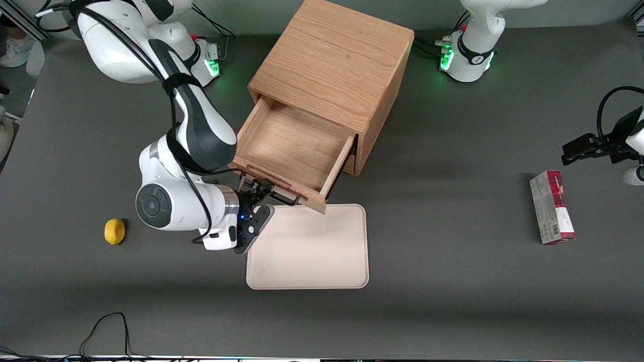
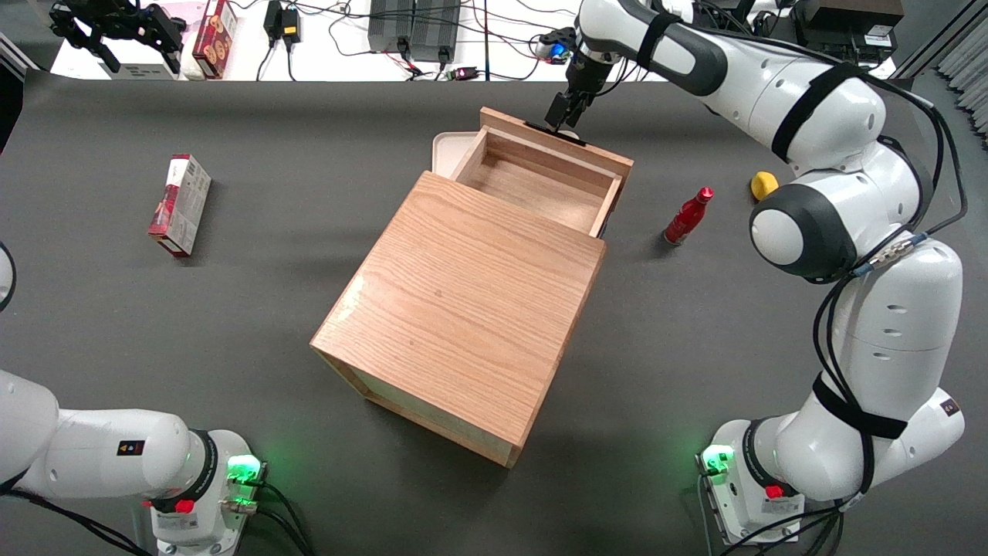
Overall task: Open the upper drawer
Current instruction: 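Pull the upper drawer outward from the cabinet with the right gripper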
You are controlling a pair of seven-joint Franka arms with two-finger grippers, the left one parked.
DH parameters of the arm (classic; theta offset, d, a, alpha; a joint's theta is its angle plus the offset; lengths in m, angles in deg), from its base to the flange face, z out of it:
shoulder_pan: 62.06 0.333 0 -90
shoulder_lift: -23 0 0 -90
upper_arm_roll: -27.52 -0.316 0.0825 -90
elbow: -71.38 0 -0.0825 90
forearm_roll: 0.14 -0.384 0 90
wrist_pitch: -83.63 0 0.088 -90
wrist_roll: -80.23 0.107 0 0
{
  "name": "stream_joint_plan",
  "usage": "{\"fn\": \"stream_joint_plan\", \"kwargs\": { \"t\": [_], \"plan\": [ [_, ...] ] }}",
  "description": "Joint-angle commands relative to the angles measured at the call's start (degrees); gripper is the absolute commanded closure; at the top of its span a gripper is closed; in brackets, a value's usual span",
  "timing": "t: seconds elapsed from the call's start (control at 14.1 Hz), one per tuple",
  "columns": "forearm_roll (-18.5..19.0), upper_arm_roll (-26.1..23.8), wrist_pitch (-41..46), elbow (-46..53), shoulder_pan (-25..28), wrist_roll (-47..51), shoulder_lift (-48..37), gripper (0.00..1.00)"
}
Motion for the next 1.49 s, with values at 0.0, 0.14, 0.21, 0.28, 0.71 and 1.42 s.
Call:
{"fn": "stream_joint_plan", "kwargs": {
  "t": [0.0, 0.14, 0.21, 0.28, 0.71, 1.42],
  "plan": [
    [-0.6, -0.1, -0.5, 2.3, -1.1, -2.1, 1.1, 0.00],
    [-0.6, -0.1, -0.9, 2.6, -1.4, -2.1, 1.3, 0.00],
    [-0.6, -0.1, -0.9, 3.2, -1.9, -2.0, 1.7, 0.00],
    [-0.6, -0.1, -0.9, 3.6, -2.1, -1.9, 2.2, 0.00],
    [-0.6, -0.1, -1.9, 4.8, -2.4, -1.9, 2.7, 0.00],
    [-0.6, 0.1, -2.6, 7.0, -3.5, -1.4, 3.0, 0.00]
  ]
}}
